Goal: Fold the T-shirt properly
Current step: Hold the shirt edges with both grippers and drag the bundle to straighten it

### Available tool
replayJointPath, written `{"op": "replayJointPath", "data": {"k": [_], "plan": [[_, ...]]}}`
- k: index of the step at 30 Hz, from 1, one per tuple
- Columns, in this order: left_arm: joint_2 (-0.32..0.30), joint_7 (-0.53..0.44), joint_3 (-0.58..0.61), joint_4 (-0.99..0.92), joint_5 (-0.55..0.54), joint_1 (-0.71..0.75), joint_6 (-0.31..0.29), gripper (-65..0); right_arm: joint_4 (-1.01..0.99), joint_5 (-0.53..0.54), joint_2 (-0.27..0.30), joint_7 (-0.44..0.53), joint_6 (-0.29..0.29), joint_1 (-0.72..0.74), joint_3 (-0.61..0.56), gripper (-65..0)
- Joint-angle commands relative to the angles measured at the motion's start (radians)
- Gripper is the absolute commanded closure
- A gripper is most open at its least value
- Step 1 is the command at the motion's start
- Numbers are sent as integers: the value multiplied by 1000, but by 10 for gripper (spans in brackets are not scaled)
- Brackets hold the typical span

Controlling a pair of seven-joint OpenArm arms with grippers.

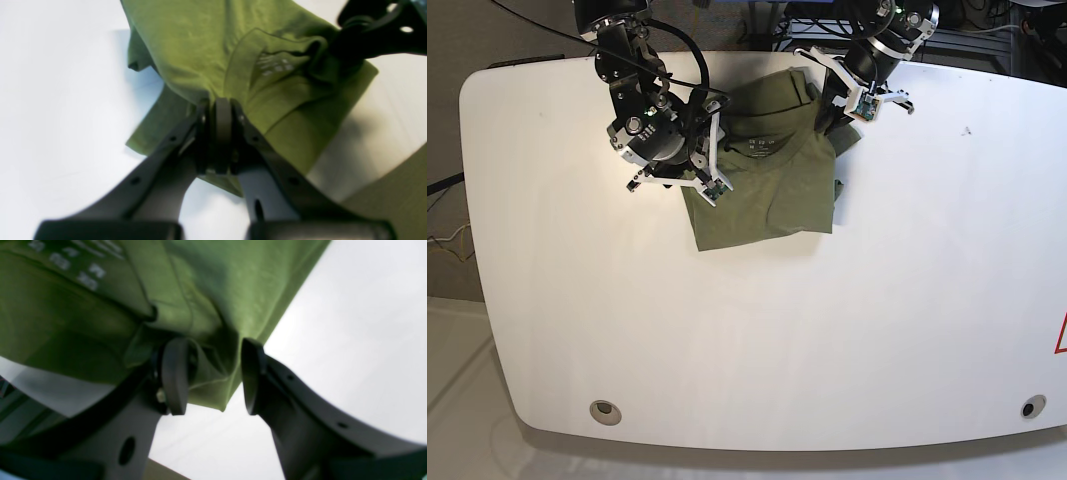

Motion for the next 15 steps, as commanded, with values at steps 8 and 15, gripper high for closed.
{"op": "replayJointPath", "data": {"k": [8,15], "plan": [[4,-29,-9,-3,-12,3,-3,-3,16,-2,-3,11,-2,9,2,-251],[7,-34,-7,-92,-15,-23,-3,-3,16,-2,-3,11,-2,9,2,-251]]}}
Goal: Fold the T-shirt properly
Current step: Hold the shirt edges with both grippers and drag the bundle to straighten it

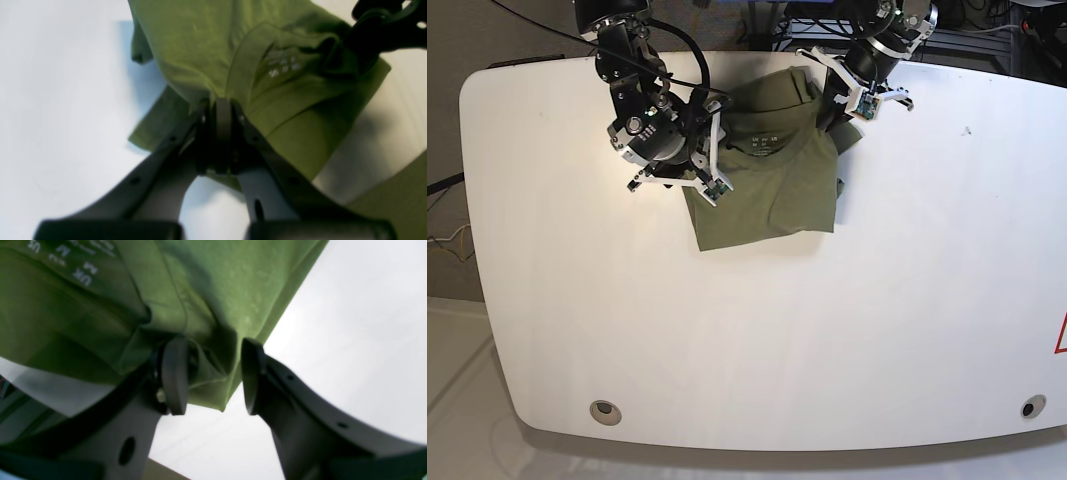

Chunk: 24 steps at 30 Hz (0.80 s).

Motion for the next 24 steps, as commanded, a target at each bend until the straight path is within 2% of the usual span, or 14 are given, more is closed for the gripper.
{"op": "replayJointPath", "data": {"k": [1,7,16,19,24], "plan": [[5,-20,1,-49,-13,-17,-2,-3,16,-2,-3,11,-2,9,2,-251],[21,-20,1,-143,-13,-51,-4,-3,16,-2,-1,11,-2,9,4,-251],[16,-20,1,-133,-11,-54,-4,-12,16,-2,-1,11,-2,9,4,-251],[16,-20,1,-112,-8,-54,-4,-57,16,-2,-1,11,-2,9,4,-251],[16,-20,-1,-51,-8,-52,-4,-221,16,-2,-1,11,-2,9,4,-251]]}}
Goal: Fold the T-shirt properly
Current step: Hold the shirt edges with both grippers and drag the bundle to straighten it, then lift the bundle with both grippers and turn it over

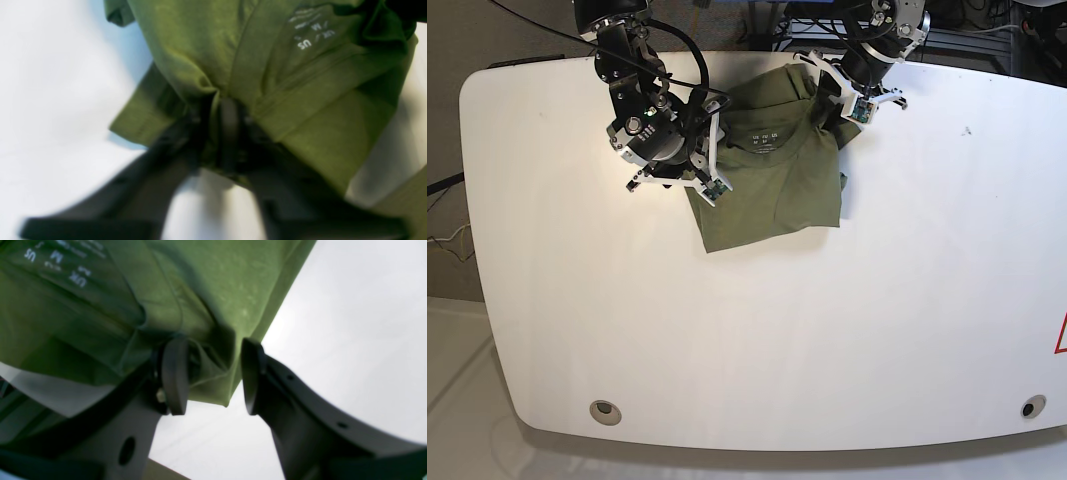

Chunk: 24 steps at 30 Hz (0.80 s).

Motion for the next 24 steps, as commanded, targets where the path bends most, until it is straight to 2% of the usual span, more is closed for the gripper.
{"op": "replayJointPath", "data": {"k": [1,5,8,24], "plan": [[0,-23,0,72,-10,5,-3,-257,16,-2,-3,11,-1,9,2,-251],[-2,-23,0,115,-10,4,-3,-322,16,-2,-3,11,-1,10,2,-251],[-2,-23,1,138,-10,4,-4,-337,16,-2,-3,11,-1,10,2,-251],[4,-20,3,215,-13,-21,-4,-339,24,-1,-15,11,-1,41,2,-249]]}}
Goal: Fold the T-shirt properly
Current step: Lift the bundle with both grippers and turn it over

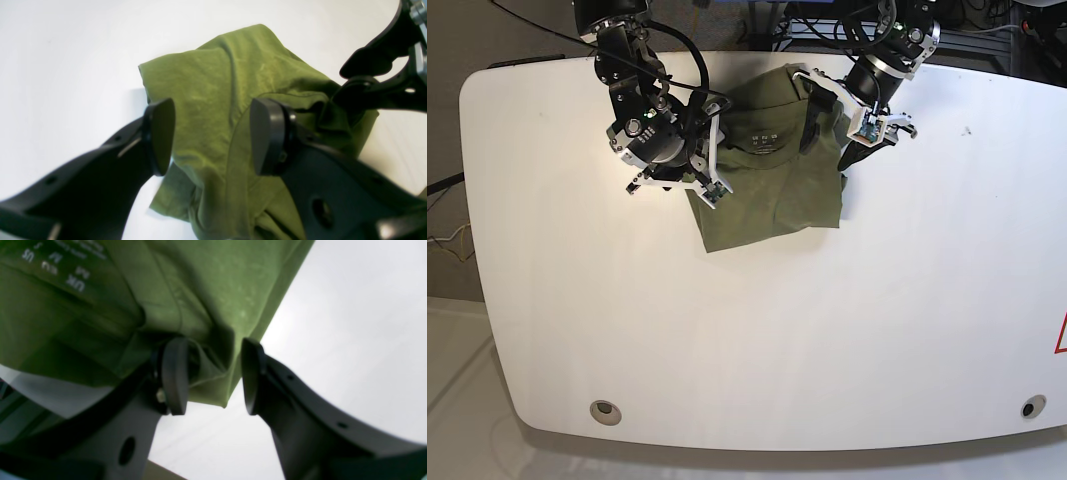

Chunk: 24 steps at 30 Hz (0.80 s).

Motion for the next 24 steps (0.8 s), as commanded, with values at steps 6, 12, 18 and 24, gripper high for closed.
{"op": "replayJointPath", "data": {"k": [6,12,18,24], "plan": [[1,-26,36,19,-12,-8,-5,-232,30,-1,-24,11,-2,57,-4,-152],[0,-22,90,18,-10,8,-5,0,31,4,-24,11,-2,84,-4,0],[-2,-22,135,18,-7,20,-4,0,31,4,-42,11,-2,106,-4,0],[-2,-22,179,12,-7,22,-1,0,30,5,-70,11,0,144,-6,0]]}}
